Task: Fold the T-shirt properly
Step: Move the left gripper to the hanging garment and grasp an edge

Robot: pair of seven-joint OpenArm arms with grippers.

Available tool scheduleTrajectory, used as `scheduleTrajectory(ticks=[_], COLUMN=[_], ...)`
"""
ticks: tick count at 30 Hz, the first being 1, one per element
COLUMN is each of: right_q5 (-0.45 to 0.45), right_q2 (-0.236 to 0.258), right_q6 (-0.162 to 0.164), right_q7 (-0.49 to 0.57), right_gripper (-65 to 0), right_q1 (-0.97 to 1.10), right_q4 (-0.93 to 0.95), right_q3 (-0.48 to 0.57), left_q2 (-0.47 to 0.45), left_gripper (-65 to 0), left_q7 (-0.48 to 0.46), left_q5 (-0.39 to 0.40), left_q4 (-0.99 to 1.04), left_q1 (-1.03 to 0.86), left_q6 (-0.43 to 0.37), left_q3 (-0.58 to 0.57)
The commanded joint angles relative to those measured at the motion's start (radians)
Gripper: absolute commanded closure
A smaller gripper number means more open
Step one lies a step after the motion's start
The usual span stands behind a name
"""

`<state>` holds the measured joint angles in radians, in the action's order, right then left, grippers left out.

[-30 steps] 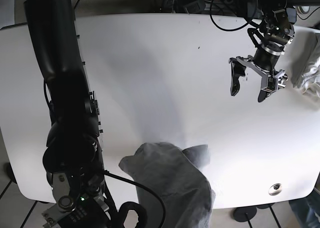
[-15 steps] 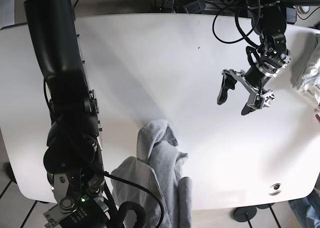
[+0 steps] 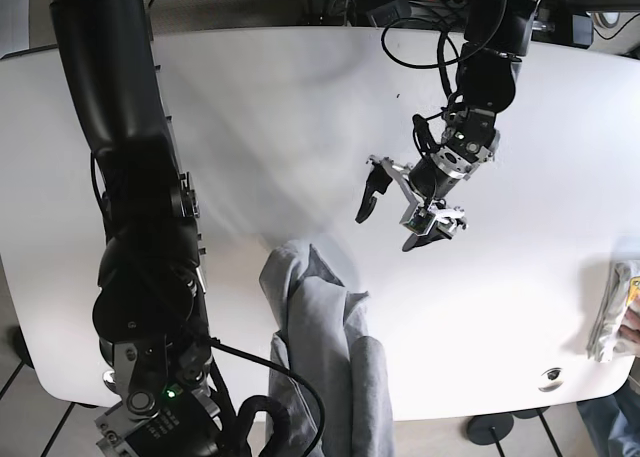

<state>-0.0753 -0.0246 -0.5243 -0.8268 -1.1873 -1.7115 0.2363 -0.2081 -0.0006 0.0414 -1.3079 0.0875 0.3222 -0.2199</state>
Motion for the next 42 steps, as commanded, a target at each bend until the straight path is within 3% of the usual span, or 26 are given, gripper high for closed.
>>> scheduleTrajectory(ticks=[1, 7, 12, 16, 24, 26, 27, 28, 30, 31, 34, 37, 42], right_q5=[-0.004, -0.004, -0.004, -0.004, -0.004, -0.004, -0.004, -0.004, -0.004, -0.004, -0.004, -0.005, -0.005], right_q2=[-0.002, 0.013, 0.016, 0.016, 0.016, 0.016, 0.016, 0.016, 0.016, 0.016, 0.016, 0.018, 0.073], right_q6=[0.016, 0.016, 0.016, 0.016, 0.016, 0.016, 0.016, 0.016, 0.016, 0.016, 0.016, 0.017, 0.026], right_q7=[0.059, 0.059, 0.059, 0.059, 0.059, 0.059, 0.059, 0.059, 0.059, 0.059, 0.057, 0.057, 0.060], right_gripper=[-2.1, -2.1, -2.1, -2.1, -2.1, -2.1, -2.1, -2.1, -2.1, -2.1, -2.1, -2.1, -2.1], right_q1=[-0.050, -0.049, -0.044, -0.044, -0.044, -0.042, -0.042, -0.042, -0.041, -0.041, -0.041, -0.041, -0.041], right_q4=[-0.008, -0.006, -0.005, -0.005, -0.005, -0.005, -0.005, -0.005, -0.005, -0.005, -0.005, -0.005, 0.037], right_q3=[-0.007, -0.007, -0.007, -0.007, -0.007, -0.007, -0.007, -0.007, -0.007, -0.007, -0.007, -0.007, -0.016], left_q2=[0.019, 0.098, 0.183, 0.201, 0.236, 0.238, 0.238, 0.238, 0.238, 0.236, 0.235, 0.229, 0.138], left_gripper=[-51.3, -51.3, -51.3, -51.3, -50.8, -43.1, -35.0, -20.8, -2.5, 0.0, -1.1, -1.1, -1.1], left_q7=[-0.063, -0.137, -0.183, -0.238, -0.273, -0.273, -0.273, -0.273, -0.270, -0.270, -0.270, -0.270, -0.249], left_q5=[0.012, 0.010, 0.010, 0.010, 0.010, 0.010, 0.010, 0.010, 0.010, 0.010, 0.015, 0.015, 0.016], left_q4=[0.027, 0.196, 0.330, 0.431, 0.572, 0.572, 0.574, 0.574, 0.574, 0.574, 0.568, 0.561, 0.405], left_q1=[0.041, 0.113, 0.186, 0.242, 0.315, 0.320, 0.321, 0.321, 0.337, 0.337, 0.332, 0.306, 0.255], left_q6=[-0.002, -0.008, -0.042, -0.136, -0.148, -0.151, -0.151, -0.151, -0.151, -0.151, -0.151, -0.145, -0.143], left_q3=[-0.022, -0.131, -0.149, -0.169, -0.253, -0.252, -0.252, -0.252, -0.250, -0.250, -0.223, -0.121, -0.026])
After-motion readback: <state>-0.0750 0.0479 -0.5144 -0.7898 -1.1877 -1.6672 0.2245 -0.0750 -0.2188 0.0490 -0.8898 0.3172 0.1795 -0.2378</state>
